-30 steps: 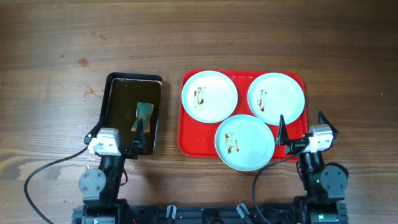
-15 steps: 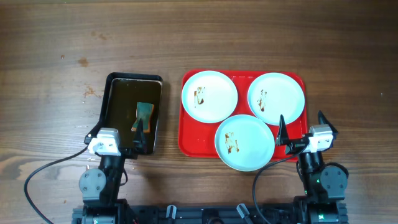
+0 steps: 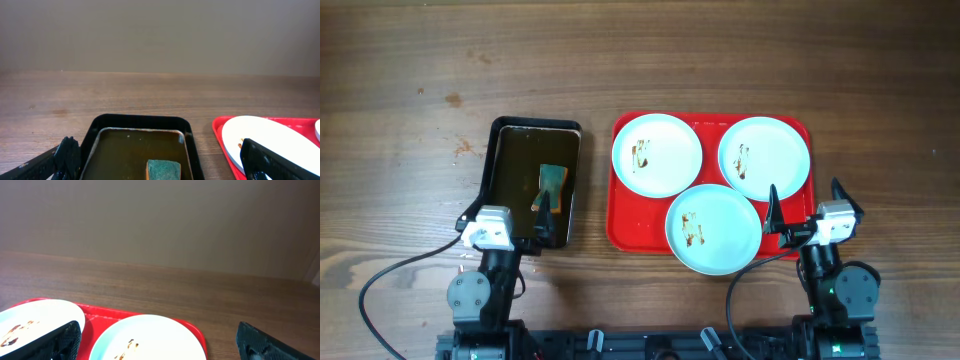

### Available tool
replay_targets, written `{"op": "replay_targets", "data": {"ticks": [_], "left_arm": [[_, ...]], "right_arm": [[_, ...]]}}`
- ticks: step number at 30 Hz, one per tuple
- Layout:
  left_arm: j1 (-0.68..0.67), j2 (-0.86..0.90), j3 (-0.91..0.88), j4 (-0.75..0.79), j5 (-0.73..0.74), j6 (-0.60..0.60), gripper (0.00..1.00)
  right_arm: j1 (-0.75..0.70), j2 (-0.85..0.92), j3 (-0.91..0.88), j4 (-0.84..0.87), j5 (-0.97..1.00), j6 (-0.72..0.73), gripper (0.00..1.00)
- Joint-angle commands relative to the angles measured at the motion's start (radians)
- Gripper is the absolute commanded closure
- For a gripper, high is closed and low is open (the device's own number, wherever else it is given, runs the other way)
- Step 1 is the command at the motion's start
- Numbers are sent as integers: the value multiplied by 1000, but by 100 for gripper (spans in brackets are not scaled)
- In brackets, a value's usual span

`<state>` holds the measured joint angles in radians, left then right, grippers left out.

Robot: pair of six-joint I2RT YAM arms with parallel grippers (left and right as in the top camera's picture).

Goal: Clean dirty plates on tray and stack at the side

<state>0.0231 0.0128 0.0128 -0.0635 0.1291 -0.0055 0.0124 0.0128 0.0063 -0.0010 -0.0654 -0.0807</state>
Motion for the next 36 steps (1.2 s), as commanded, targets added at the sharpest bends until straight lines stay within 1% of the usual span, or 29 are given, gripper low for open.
{"op": "replay_targets", "data": {"ticks": [1, 3, 6, 7, 8, 10, 13, 16, 18, 19, 20, 21, 22, 24, 26, 28, 29, 31, 35, 36], "left_arm": [[8, -4, -7, -1, 1, -2, 0], [8, -4, -7, 37, 6, -3, 0], [8, -4, -7, 37, 110, -3, 0], [8, -4, -7, 32, 129, -37, 0], [8, -3, -7, 29, 129, -91, 0], [8, 6, 2, 21, 128, -147, 0], [8, 86, 105, -84, 81, -155, 0], [8, 296, 297, -191, 75, -77, 0], [8, 458, 447, -277, 75, -60, 0], [8, 558, 546, -347, 76, -58, 0], [8, 685, 667, -434, 76, -58, 0], [7, 921, 900, -654, 84, -58, 0], [7, 1002, 977, -737, 89, -58, 0], [7, 1225, 1167, -949, 92, -58, 0], [7, 1344, 1229, -1030, 91, -58, 0], [7, 1434, 1234, -1035, 96, -63, 0], [7, 1462, 1234, -1040, 121, -62, 0], [7, 1512, 1231, -1020, 122, -62, 0], [7, 1601, 1231, -859, 122, -24, 0], [5, 1611, 1231, -826, 122, -9, 2]], "right_arm": [[4, -8, -1, 2, 17, -10, 0], [4, -8, -1, 3, 16, -10, 0], [4, -8, -1, 2, 16, -10, 0], [4, -8, -1, 2, 17, -10, 0], [4, -8, -1, 2, 16, -10, 0], [4, -8, -1, 2, 16, -9, 0], [4, -8, -1, 2, 17, -9, 0], [4, -8, -1, 2, 17, -9, 0], [4, -8, -1, 2, 17, -10, 0], [4, -8, -1, 2, 17, -9, 0], [4, -8, -1, 2, 16, -10, 0], [4, -8, -1, 2, 17, -10, 0], [4, -8, -1, 3, 17, -9, 0], [4, -8, -1, 2, 17, -10, 0], [4, -8, -1, 2, 16, -10, 0], [4, -8, -1, 3, 16, -10, 0], [4, -8, -1, 2, 16, -10, 0], [4, -8, -1, 2, 16, -10, 1], [4, -8, -1, 2, 16, -9, 0], [4, -8, -1, 2, 16, -10, 0]]}}
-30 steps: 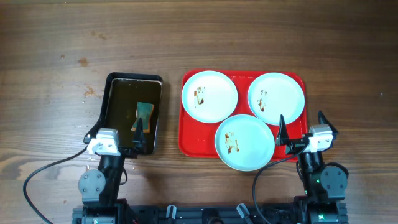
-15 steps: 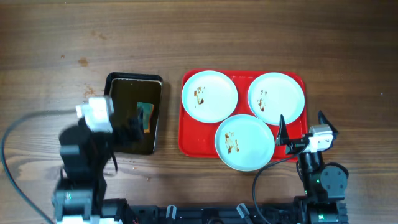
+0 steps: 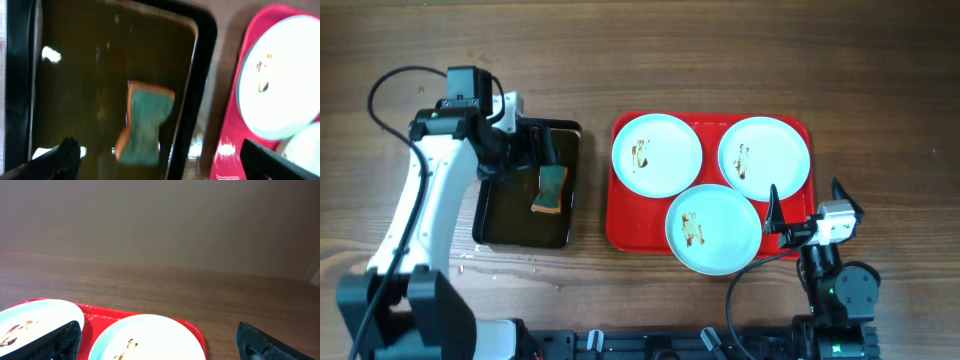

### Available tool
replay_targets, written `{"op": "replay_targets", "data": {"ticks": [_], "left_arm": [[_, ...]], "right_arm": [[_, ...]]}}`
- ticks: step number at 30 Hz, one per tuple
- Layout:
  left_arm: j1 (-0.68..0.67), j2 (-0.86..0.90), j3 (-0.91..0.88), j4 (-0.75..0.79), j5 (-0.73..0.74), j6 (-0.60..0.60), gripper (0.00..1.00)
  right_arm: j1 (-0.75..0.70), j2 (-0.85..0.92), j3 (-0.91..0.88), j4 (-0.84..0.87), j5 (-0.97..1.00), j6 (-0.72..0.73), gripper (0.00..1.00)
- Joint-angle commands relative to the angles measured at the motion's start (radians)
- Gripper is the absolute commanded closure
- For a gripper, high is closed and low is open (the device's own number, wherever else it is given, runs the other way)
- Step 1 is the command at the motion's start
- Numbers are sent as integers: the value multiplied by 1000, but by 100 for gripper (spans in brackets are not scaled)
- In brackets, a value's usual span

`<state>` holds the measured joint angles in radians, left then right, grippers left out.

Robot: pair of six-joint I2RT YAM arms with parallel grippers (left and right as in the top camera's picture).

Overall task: Clean dirty plates on tray and stack at the side
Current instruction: 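Reach the left gripper into the black tray and grasp the sponge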

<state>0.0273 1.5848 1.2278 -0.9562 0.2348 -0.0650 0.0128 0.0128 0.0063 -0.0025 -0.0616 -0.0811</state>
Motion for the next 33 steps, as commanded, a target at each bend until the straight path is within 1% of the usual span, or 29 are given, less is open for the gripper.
{"op": "replay_targets", "data": {"ticks": [1, 2, 3, 4, 5, 6, 7, 9, 10, 12, 13, 14, 16, 17, 19, 20, 22, 24, 25, 26, 27, 31, 32, 33], "left_arm": [[-2, 51, 16, 103, 20, 90, 4], [-4, 62, 16, 121, 21, 144, 4], [-4, 72, 16, 124, 23, 195, 20], [-3, 88, 16, 124, 23, 215, 36], [-3, 106, 16, 126, 28, 215, 44], [-5, 121, 16, 126, 39, 216, 39], [-6, 147, 16, 118, 49, 215, 29], [-12, 197, 15, 107, 57, 215, 30], [-16, 231, 15, 99, 57, 215, 27], [-20, 275, 14, 85, 57, 216, 37], [-21, 282, 14, 87, 57, 216, 38], [-21, 283, 14, 80, 56, 216, 34], [-21, 283, 12, 78, 52, 216, 34], [-21, 283, 0, 83, 52, 216, 31], [-21, 284, -42, 112, 53, 215, 32], [-21, 284, -71, 141, 53, 214, 33], [-21, 284, -122, 190, 53, 210, 31], [-21, 284, -156, 224, 53, 208, 32], [-21, 284, -163, 236, 53, 208, 40], [-21, 284, -163, 243, 53, 207, 64], [-21, 284, -163, 251, 53, 207, 96], [-21, 283, -163, 278, 53, 181, 96], [-21, 283, -163, 280, 52, 167, 70], [-21, 283, -163, 279, 53, 162, 30]], "right_arm": [[4, -8, -1, 4, 13, -9, 0], [4, -8, -1, 4, 13, -9, 0], [4, -8, -1, 4, 13, -9, 0], [4, -8, -1, 4, 13, -9, 0], [4, -8, -1, 4, 13, -9, 0], [4, -8, -1, 4, 13, -9, 0], [4, -8, -1, 4, 13, -9, 0], [4, -8, -1, 4, 13, -10, 0], [4, -8, -1, 4, 13, -9, 0], [4, -8, -1, 4, 13, -9, 0], [4, -8, -1, 4, 13, -9, 0], [4, -8, -1, 4, 13, -9, 0], [4, -8, -1, 4, 13, -9, 1], [4, -8, -1, 4, 13, -10, 0], [4, -8, -1, 4, 13, -9, 0], [4, -8, -1, 4, 13, -9, 0], [4, -8, -1, 4, 13, -9, 0], [4, -8, -1, 4, 13, -9, 0], [4, -8, -1, 4, 13, -9, 0], [4, -8, -1, 4, 13, -9, 0], [4, -8, -1, 4, 13, -9, 0], [4, -8, -1, 4, 13, -9, 0], [4, -8, -1, 4, 13, -9, 0], [4, -8, -1, 4, 13, -9, 0]]}}
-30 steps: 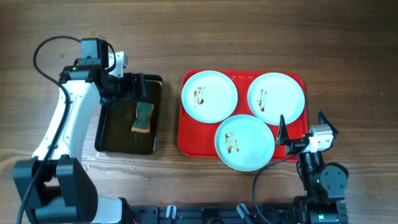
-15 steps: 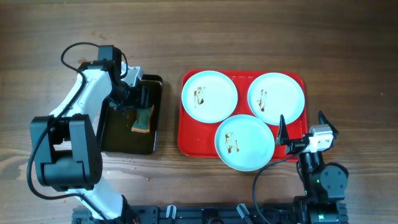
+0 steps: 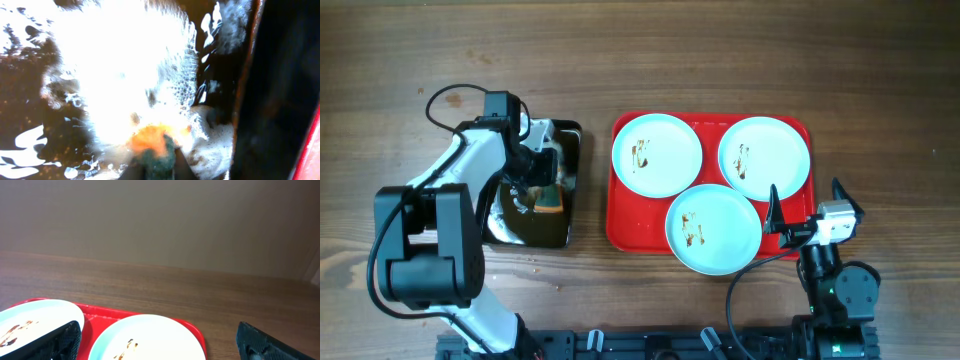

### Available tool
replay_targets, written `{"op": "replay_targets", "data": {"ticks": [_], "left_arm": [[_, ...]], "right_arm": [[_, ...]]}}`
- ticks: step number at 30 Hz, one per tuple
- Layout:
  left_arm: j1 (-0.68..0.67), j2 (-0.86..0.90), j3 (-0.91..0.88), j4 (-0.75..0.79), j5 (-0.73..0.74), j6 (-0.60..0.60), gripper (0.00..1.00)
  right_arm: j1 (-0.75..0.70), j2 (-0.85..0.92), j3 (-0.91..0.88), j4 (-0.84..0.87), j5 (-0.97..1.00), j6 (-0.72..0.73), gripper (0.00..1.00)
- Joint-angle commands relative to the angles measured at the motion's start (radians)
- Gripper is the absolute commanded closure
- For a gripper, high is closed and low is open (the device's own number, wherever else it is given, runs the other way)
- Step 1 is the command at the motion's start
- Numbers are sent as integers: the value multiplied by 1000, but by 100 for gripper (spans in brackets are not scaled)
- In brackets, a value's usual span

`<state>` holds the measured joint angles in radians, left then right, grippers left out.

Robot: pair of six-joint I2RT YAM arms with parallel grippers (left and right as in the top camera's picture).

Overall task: Clean dirty plates on tray and stack at the side
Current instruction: 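Reach the left gripper into the black tray and grasp the sponge, then dip and rub the sponge in the soapy water with the left gripper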

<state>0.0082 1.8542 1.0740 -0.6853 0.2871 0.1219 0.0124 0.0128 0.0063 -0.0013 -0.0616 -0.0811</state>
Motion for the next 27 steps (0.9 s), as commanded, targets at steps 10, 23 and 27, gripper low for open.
{"op": "replay_targets", "data": {"ticks": [10, 23, 27], "left_arm": [[0, -154, 65, -115, -105, -210, 0], [1, -306, -182, -90, -14, -137, 0], [1, -296, -213, -10, -63, -164, 0]], "right_arm": [[4, -8, -1, 3, 13, -9, 0], [4, -8, -1, 3, 13, -9, 0], [4, -8, -1, 3, 13, -9, 0]]}}
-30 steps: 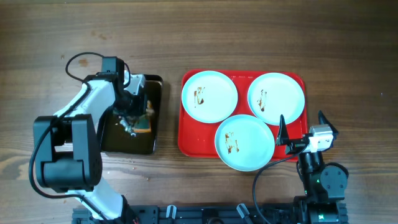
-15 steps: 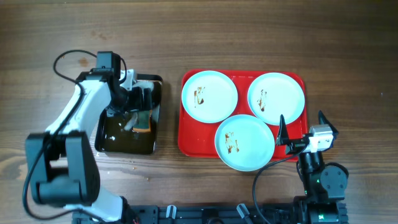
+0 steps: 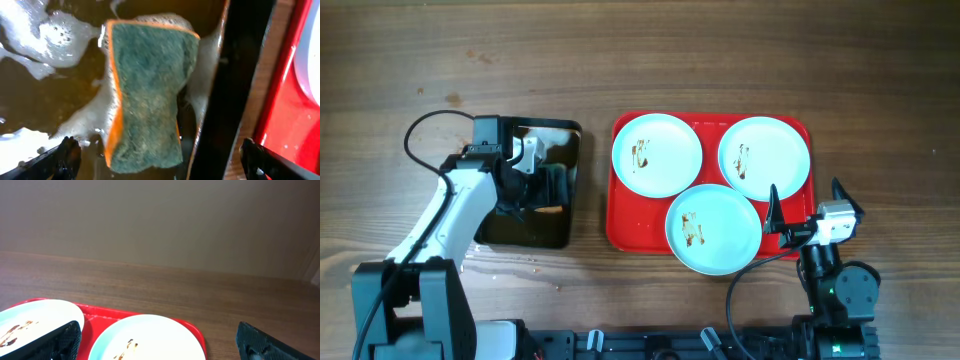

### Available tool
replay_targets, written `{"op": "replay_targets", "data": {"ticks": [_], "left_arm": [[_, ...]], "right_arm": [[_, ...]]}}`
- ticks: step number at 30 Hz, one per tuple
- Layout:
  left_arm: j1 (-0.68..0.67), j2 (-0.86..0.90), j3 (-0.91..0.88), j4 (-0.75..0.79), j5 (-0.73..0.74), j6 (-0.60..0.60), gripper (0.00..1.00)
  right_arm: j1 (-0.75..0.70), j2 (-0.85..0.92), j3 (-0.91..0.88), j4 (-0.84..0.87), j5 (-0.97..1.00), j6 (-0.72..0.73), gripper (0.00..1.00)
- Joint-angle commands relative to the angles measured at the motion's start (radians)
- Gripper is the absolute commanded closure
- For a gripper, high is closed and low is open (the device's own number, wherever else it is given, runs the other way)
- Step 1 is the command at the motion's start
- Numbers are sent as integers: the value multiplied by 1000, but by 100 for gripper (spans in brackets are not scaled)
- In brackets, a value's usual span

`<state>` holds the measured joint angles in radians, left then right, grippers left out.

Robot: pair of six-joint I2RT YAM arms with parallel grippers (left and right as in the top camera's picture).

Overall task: Clean dirty plates on tray and stack at the side
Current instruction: 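Dip and rub the sponge in the soapy water with the left gripper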

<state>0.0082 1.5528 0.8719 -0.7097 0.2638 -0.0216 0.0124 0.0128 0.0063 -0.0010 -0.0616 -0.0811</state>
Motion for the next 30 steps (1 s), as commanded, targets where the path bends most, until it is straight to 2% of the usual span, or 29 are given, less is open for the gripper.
{"op": "replay_targets", "data": {"ticks": [1, 9, 12, 16, 19, 20, 23, 25, 26, 27, 28, 29, 30], "left_arm": [[1, 11, -11, 24, -55, -25, 0], [1, 113, -11, 52, -74, -55, 0], [1, 129, -11, 68, -75, -55, 10], [1, 131, -11, 71, -75, -55, 10], [1, 131, -12, 70, -74, -55, 25], [1, 131, -21, 71, -74, -55, 36], [1, 133, -37, 79, -74, -66, 39], [1, 133, -37, 72, -58, -66, 46], [1, 133, -37, 64, -39, -68, 61], [1, 133, -37, 56, -37, -91, 67], [1, 132, -37, 40, -29, -106, 62], [1, 132, -37, 34, -29, -133, 4], [1, 132, -37, 34, -29, -132, 50]], "right_arm": [[4, -8, -1, 2, 13, -9, 0], [4, -8, -1, 2, 13, -9, 0], [4, -8, -1, 2, 13, -9, 0], [4, -8, -1, 2, 13, -9, 0], [4, -8, -1, 3, 13, -9, 0], [4, -8, -1, 2, 13, -9, 0], [4, -8, -1, 2, 13, -9, 0], [4, -8, -1, 3, 13, -9, 0], [4, -8, -1, 2, 13, -9, 0], [4, -8, -1, 2, 13, -10, 0], [4, -8, -1, 2, 13, -9, 0], [4, -8, -1, 2, 13, -9, 0], [4, -8, -1, 2, 13, -9, 0]]}}
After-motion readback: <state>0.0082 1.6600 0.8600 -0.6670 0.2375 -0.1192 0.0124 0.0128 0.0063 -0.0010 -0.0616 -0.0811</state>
